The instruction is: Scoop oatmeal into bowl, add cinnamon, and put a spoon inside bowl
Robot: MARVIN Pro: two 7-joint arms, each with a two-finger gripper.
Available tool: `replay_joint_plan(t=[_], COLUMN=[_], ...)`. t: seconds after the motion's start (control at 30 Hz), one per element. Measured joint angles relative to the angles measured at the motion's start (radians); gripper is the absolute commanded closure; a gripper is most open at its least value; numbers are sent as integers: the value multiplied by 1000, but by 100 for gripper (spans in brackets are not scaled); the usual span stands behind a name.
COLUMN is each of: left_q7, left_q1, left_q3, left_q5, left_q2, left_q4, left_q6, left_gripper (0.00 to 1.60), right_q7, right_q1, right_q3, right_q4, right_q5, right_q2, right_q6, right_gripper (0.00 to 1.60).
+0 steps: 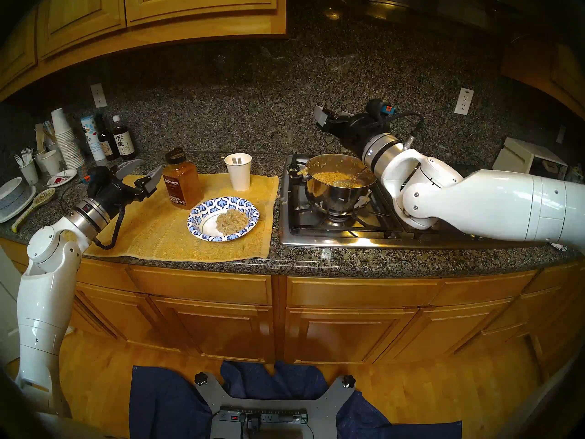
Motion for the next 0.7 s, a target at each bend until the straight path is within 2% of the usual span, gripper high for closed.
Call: replay_joint_plan(t=[0.17, 0.43, 0.7], left_q7=[1, 0, 19], left_q1=[-3, -44, -86], left_q3=[18, 89, 114], left_q5=[15, 43, 71], left_q2=[9, 24, 28], left_q4=[25, 86, 140], left_q6=[11, 54, 53], left_gripper=[0, 0, 0], right_q7=[0, 1, 2], right_q1=[0, 0, 0], right_q3=[0, -1, -1], right_q4=[0, 0, 0], right_q5=[0, 0, 0], right_q2=[0, 1, 1], right_q6=[0, 0, 0], right_gripper=[0, 0, 0])
